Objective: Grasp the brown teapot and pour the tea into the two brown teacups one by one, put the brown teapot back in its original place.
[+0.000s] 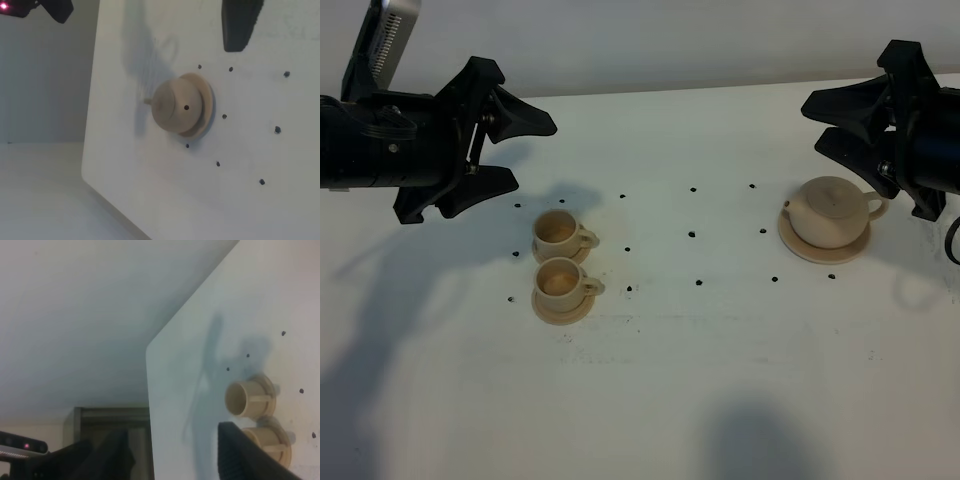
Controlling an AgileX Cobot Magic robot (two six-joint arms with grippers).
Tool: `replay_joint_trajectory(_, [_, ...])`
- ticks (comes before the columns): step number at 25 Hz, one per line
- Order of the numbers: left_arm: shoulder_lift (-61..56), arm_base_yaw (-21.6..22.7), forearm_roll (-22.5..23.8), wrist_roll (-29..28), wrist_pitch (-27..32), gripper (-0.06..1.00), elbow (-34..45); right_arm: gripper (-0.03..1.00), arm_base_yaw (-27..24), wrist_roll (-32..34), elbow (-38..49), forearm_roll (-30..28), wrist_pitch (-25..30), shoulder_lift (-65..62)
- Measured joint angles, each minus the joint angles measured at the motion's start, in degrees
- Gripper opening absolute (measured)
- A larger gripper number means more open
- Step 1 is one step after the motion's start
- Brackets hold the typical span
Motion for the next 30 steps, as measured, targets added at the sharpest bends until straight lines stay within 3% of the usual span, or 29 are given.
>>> replay_joint_trajectory(16, [0.0,0.0,0.0,0.0,0.0,0.64,0.0,0.43,0.0,-0.2,0.0,0.0,0.0,0.0])
replay_joint_trajectory(30, [0.0,0.0,0.1,3.8,2.5,0.64,0.0,0.43,0.0,-8.4,0.0,-0.1,0.1,0.0])
